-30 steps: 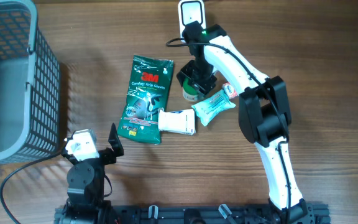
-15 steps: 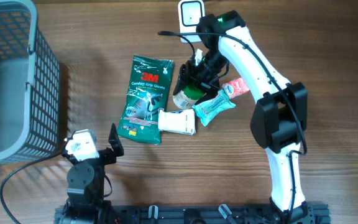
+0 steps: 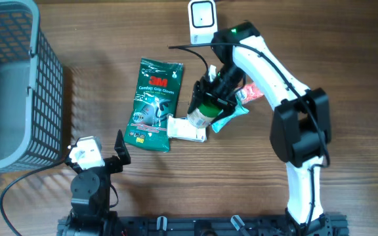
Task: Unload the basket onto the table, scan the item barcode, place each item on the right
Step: 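Lower the right gripper around the jar and close on it, then lift the jar and hold it up to the scanner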
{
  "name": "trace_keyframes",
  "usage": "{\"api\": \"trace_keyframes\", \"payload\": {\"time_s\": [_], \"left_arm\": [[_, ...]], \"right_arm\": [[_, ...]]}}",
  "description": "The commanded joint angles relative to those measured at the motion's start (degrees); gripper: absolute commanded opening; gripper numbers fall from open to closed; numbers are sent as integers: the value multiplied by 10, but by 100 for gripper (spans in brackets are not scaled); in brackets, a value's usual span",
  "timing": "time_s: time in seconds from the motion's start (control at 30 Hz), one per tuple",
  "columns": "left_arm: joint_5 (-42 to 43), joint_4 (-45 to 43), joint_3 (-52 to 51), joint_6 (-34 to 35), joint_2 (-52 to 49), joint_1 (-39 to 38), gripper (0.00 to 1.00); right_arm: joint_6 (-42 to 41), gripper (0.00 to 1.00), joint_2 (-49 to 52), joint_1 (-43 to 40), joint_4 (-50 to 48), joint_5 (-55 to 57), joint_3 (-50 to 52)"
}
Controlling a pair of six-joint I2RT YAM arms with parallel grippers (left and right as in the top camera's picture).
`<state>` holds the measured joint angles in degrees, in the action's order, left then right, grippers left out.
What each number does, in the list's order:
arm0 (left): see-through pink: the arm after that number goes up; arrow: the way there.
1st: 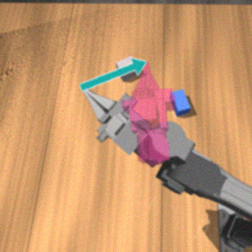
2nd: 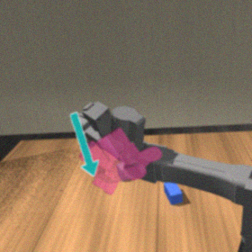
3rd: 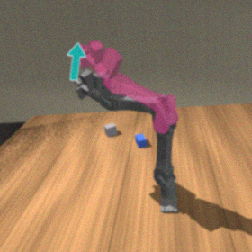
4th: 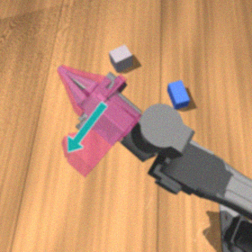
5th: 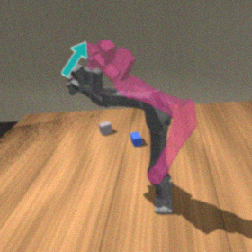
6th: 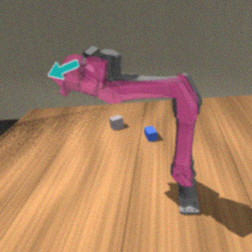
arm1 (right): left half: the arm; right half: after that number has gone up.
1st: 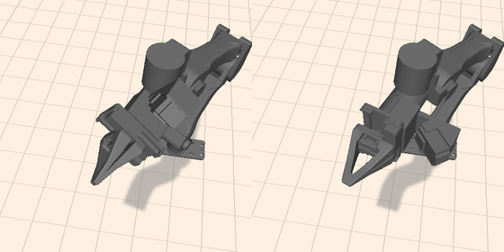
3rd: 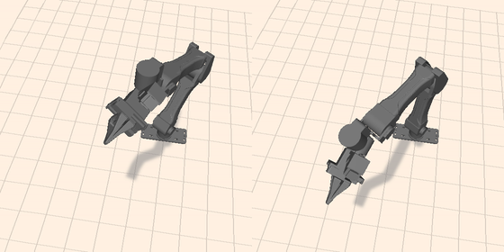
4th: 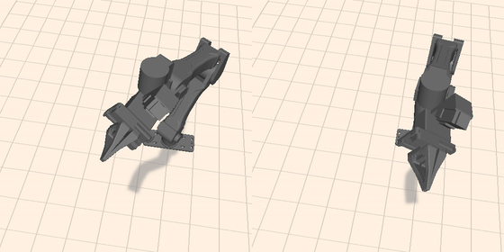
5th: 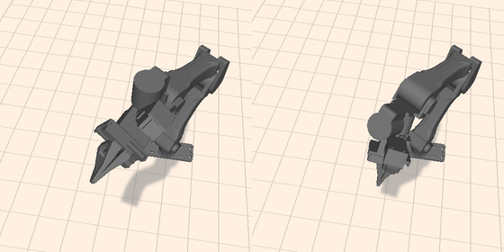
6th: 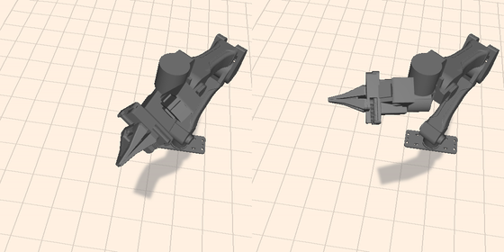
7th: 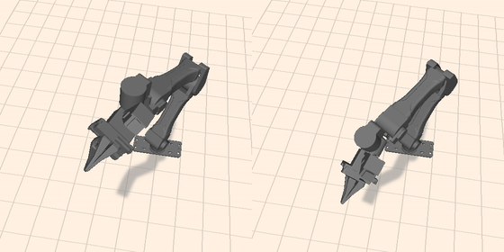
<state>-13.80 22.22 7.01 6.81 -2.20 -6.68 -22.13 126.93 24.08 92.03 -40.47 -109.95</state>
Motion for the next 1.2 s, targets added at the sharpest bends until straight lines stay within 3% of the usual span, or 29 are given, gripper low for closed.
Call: {"api": "trace_keyframes", "payload": {"time_s": [0.0,0.33,0.57,0.87,1.1,1.13,1.17], "left_arm": [[3,-2,-3,10,0,-2,100],[3,-2,-3,10,0,-2,100],[3,-2,-3,10,0,-2,100],[3,-2,-3,10,0,-2,100],[3,-2,-3,10,0,-2,100],[3,-2,-3,10,0,-2,100],[3,-2,-3,10,0,-2,100]], "right_arm": [[11,65,-75,2,2,0,26],[-10,66,-148,19,2,6,40],[-35,66,-151,31,2,84,40],[-36,66,-151,31,-4,88,40],[-35,66,-151,31,-132,163,40],[-36,65,-150,31,-162,190,40],[-62,59,-150,31,-226,283,40]]}}
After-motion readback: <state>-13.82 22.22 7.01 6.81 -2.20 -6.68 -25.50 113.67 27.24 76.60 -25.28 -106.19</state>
